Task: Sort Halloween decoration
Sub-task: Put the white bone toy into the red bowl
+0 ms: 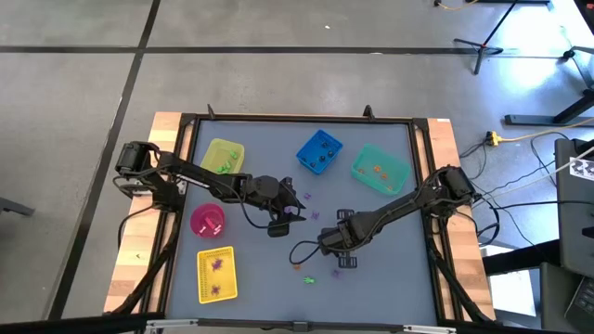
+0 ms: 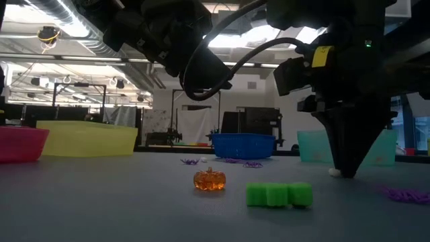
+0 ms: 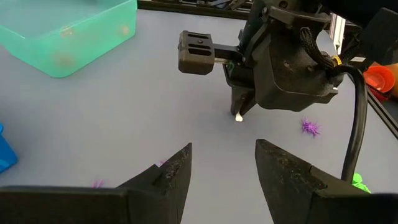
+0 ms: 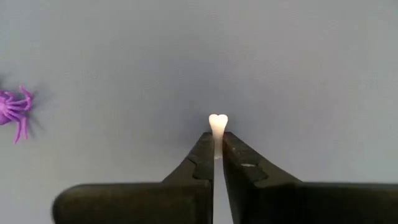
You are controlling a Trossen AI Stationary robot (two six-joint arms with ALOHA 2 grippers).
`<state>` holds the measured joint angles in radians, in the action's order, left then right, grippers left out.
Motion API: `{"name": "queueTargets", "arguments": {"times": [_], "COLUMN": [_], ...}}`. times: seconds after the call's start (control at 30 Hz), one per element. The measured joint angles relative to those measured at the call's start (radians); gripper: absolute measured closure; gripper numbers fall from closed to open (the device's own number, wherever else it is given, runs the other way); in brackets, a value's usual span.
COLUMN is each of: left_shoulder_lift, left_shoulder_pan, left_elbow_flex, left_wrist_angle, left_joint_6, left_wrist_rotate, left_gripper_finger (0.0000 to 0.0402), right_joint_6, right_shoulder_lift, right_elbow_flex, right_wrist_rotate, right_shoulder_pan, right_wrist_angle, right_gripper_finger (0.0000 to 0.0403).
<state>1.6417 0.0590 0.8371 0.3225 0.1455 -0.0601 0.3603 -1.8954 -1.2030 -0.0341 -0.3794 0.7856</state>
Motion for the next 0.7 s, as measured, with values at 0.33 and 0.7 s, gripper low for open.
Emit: {"name": "queueTargets", "arguments": {"times": [0.33, 0.7], "left_shoulder_lift": [0.000, 0.000], "left_shoulder_pan": [0.000, 0.000], "left_elbow_flex": [0.000, 0.000], "left_wrist_angle": [0.000, 0.010], "left_joint_6": [0.000, -0.009], "left_wrist_rotate": [0.000, 0.000], "left_gripper_finger": [0.0240, 0.0240], "right_joint_6": [0.000, -0.025], "right_shoulder_lift": [0.000, 0.000], "right_elbow_flex": [0.000, -0.040], "right_wrist_rotate": [0.000, 0.000], "right_shoulder_pan": [0.000, 0.000], "right_wrist_angle": [-0.001, 0.000], "right_gripper_finger": [0.0387, 0.0387]}}
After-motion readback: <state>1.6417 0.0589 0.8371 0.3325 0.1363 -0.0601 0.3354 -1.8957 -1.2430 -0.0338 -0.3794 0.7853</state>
